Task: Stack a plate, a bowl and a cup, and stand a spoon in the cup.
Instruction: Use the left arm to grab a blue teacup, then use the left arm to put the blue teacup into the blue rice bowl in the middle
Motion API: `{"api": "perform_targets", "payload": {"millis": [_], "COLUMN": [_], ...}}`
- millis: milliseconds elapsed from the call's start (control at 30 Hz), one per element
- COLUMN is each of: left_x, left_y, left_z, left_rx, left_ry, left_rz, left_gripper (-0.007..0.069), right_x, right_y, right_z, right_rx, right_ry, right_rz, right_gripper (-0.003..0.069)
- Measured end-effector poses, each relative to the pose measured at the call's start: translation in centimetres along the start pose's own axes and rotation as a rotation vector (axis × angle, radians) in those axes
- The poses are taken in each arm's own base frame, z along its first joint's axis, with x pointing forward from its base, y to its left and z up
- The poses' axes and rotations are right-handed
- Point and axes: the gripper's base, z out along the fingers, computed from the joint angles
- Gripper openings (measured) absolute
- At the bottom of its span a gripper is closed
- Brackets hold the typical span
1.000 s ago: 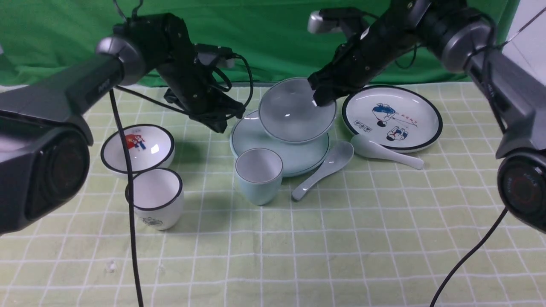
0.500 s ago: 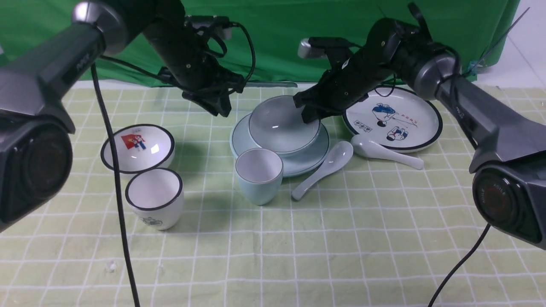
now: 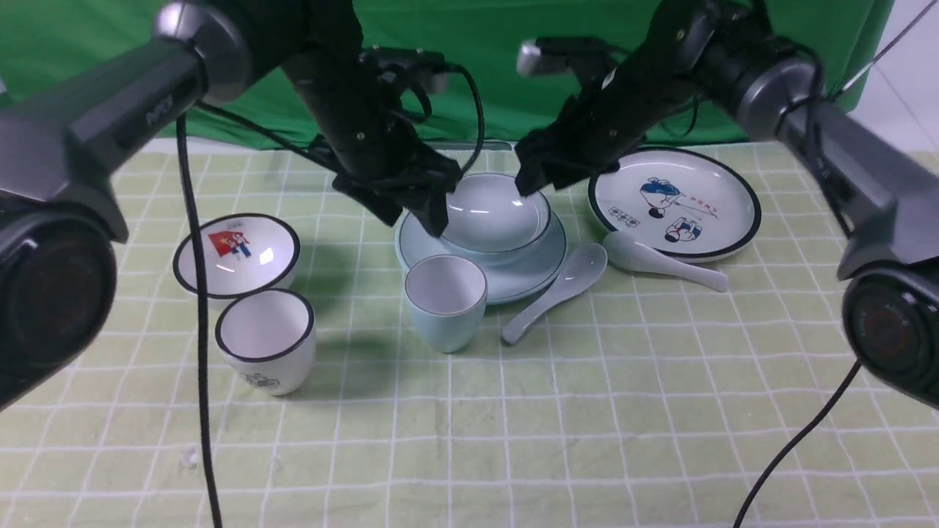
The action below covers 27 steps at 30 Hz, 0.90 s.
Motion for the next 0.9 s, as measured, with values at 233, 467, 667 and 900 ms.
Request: {"api": "perform_targets", "payload": {"millis": [233,467,667,900], "left_x": [2.0,2.0,1.1,-2.3], "left_y": [-0.4,-1.7,-3.5,-3.7], "left_z": [2.7,2.7,-1.6,-4.8], "left_rx": [0.054,0.061,0.016,-0.043], "left_ry": [0.106,0.109,0.021,-0.233], "left_rz": [0.04,0.076,0.123,0.111], "left_gripper": [0.029,-0.0003,-0.0009,-0.0009], "right_x": [-1.4,-1.0,-0.6,0.0], "right_y": [0.6,0.9,0.8,-0.6], "right_z": [-3.3,-3.8,-3.8,-4.1], "right_rx": [0.028,0.024,0.031,0.145], "right_ry": [-0.052,0.002,0.047,0.121], "right_rz": [-0.048,-0.062,-0.082,-0.129], "right_gripper": [0.0427,0.0427,0.0427,0.0427]}}
